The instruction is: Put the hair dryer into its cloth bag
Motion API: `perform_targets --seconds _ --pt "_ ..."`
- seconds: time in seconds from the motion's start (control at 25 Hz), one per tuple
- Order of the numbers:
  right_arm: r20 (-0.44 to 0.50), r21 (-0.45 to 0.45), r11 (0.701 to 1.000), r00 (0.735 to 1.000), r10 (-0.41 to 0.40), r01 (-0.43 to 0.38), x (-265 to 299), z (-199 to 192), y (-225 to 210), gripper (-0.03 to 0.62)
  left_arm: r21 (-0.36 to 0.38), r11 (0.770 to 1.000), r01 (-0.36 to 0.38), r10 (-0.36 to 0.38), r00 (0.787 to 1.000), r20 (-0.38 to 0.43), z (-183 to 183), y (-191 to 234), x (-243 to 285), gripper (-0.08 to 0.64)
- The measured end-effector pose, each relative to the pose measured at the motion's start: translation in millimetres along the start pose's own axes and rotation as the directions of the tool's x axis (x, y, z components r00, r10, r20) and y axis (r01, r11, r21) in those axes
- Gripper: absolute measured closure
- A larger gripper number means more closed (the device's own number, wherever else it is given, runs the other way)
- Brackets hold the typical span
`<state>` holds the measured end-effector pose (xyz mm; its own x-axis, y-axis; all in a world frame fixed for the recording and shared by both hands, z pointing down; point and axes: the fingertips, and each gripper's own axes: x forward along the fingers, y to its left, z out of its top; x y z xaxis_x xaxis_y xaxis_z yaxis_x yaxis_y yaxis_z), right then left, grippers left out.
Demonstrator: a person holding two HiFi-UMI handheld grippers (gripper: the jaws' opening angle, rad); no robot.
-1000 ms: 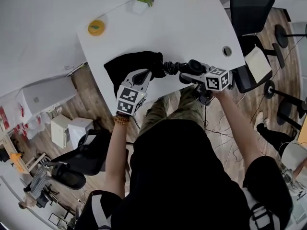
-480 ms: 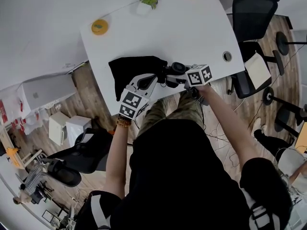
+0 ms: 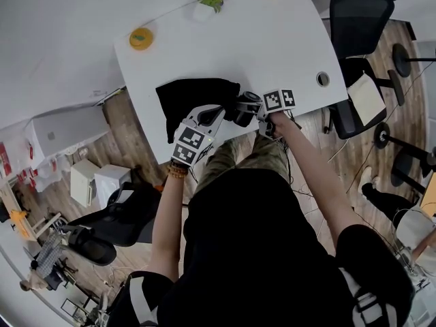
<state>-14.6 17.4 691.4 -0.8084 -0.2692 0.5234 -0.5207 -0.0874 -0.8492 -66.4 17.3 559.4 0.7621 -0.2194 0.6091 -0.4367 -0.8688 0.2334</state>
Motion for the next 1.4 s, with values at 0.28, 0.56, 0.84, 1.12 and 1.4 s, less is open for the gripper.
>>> perform_targets --seconds 0.28,0.56,0.84,1.12,1.4 --pt "0.038 -0.001 1.000 0.999 -0.023 0.023 -11.5 -14.8 0.3 0.213 0.034 0.999 0.010 -0.008 0.999 -0.043 -16.5 -3.8 -2.1 0.529" --pt "-0.022 0.164 0.986 1.000 -0.001 0.004 -4.4 -15.9 12.4 0.213 -0.018 0.993 0.114 -0.114 0.993 -0.019 -12.5 -30.8 -1.0 0.529" --pt "0.020 0.327 0.942 0.997 0.078 -0.080 15.1 -5.5 26.3 0.213 0.019 0.989 0.147 -0.146 0.989 -0.035 -12.6 -43.4 1.8 0.529" --pt "0.093 0.224 0.973 0.995 0.040 -0.060 -2.7 -14.8 15.2 0.212 -0.161 0.987 -0.008 0.019 0.998 0.065 -8.9 14.1 -28.1 0.531" --pt "0.124 0.032 0.999 0.992 -0.034 0.030 -14.6 -23.9 19.7 0.213 -0.142 0.990 -0.013 0.018 0.999 0.035 -16.5 23.2 -30.1 0.531"
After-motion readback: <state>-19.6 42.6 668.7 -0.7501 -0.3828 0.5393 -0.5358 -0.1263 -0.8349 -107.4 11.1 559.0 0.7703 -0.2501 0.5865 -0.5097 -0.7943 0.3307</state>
